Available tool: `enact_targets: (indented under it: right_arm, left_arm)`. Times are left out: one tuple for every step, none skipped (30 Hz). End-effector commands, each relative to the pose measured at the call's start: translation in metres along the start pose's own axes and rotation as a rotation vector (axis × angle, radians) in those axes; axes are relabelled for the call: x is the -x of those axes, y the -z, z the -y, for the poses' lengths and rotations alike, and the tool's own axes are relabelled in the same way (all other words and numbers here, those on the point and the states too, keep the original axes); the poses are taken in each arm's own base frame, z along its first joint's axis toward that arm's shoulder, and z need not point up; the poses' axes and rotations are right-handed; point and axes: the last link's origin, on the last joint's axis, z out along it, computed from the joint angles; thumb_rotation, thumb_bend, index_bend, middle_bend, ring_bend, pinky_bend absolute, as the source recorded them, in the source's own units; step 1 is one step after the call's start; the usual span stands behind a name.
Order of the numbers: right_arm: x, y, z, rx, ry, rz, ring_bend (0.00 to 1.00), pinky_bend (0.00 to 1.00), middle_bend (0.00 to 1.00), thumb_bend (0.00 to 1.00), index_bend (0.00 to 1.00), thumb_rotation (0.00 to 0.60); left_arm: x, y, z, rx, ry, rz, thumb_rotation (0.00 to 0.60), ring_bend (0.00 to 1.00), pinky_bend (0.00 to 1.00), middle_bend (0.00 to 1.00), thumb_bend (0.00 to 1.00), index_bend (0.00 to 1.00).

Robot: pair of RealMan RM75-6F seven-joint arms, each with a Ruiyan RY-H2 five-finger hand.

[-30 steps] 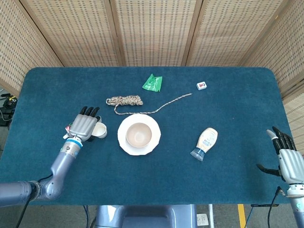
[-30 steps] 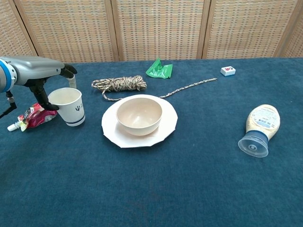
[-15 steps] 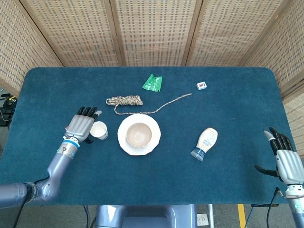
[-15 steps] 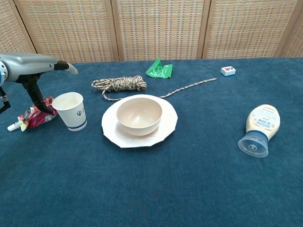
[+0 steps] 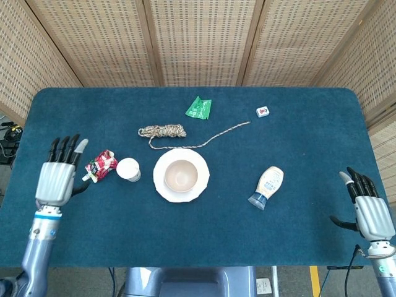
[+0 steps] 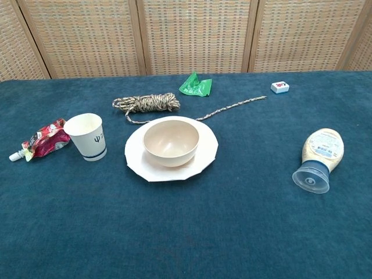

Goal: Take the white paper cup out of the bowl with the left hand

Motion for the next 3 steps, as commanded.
enact_targets:
  right_arm:
    - [0.0018, 0.0012, 0.0042, -0.011, 0.003, 0.000, 0.00, 0.00, 0.00, 0.06, 0.00, 0.600]
    - [0.0022, 0.0016, 0.0049, -0.012, 0.003, 0.001, 0.00, 0.00, 0.00, 0.06, 0.00, 0.600]
    - [0.0025, 0.0020, 0.0061, -0.014, 0.003, 0.003, 0.00, 0.00, 0.00, 0.06, 0.00, 0.600]
  left_arm:
    - [0.0157, 0.0434, 0.0257, -0.060, 0.023, 0.002, 0.600, 0.00, 0.00, 0.00, 0.13, 0.00]
    - [0.0170, 0.0477, 0.0288, -0.070, 0.030, 0.005, 0.600, 0.00, 0.00, 0.00, 0.13, 0.00]
    - [0.0182, 0.0527, 0.0333, -0.079, 0.035, 0.012, 0.600, 0.00, 0.00, 0.00, 0.13, 0.00]
